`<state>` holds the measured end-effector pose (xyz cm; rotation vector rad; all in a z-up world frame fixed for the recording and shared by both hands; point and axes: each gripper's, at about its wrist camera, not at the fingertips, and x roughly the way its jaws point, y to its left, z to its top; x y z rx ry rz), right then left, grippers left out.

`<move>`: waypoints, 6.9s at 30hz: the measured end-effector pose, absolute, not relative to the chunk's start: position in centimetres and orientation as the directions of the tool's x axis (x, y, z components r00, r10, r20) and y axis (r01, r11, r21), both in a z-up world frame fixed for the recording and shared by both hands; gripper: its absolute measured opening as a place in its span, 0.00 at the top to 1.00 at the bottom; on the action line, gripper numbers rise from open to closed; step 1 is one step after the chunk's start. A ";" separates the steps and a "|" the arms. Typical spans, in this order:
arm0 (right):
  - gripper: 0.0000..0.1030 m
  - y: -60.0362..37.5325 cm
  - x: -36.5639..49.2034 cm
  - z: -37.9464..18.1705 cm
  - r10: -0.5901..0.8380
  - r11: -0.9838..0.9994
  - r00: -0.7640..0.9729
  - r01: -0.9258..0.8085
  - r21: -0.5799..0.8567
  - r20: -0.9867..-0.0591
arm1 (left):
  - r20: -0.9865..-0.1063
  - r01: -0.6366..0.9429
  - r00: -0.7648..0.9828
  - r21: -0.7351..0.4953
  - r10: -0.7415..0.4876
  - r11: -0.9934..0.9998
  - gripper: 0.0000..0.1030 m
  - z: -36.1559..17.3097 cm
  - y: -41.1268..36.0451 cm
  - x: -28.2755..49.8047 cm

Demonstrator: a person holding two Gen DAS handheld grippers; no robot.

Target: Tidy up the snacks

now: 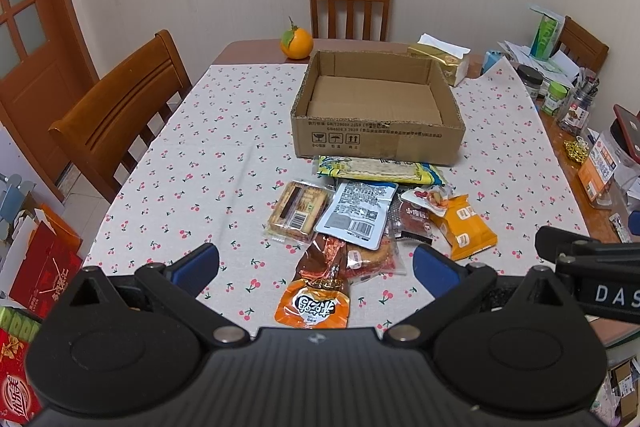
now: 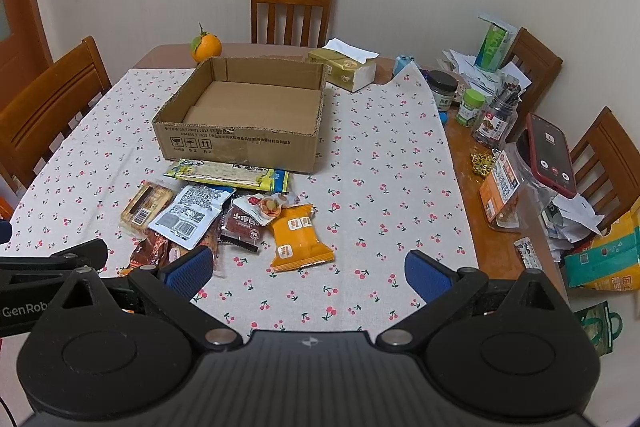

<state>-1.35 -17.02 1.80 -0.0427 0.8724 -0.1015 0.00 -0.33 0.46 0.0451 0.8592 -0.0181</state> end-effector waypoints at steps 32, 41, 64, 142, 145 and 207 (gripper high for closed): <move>0.00 -17.0 -1.0 1.7 -0.107 0.994 0.641 0.069 -0.082 -0.760 | -0.757 0.034 0.654 0.034 0.003 0.999 0.01 0.5 -0.4 0.2; 0.00 -17.1 -0.9 1.7 -0.108 0.994 0.641 0.070 -0.083 -0.760 | -0.757 0.033 0.653 0.035 0.005 0.999 0.01 0.4 -0.6 0.3; 0.00 -16.8 0.2 0.1 -0.121 0.991 0.624 0.034 -0.128 -0.772 | -0.714 0.080 0.699 0.036 -0.030 0.996 0.01 -2.1 0.0 1.1; 0.29 -19.5 12.5 -16.3 0.116 0.972 0.542 -0.236 -0.018 -0.832 | -0.800 0.237 0.574 -0.041 -0.174 0.971 0.37 -15.9 5.5 5.5; 0.39 -19.6 12.5 -16.4 0.112 0.972 0.537 -0.235 -0.021 -0.836 | -0.804 0.243 0.566 -0.048 -0.182 0.969 0.41 -15.8 5.7 5.5; 0.48 -20.3 18.9 -2.0 0.012 0.995 0.683 -0.082 -0.061 -0.730 | -0.755 0.537 0.549 -0.009 -0.358 0.844 0.41 -6.8 -2.3 35.5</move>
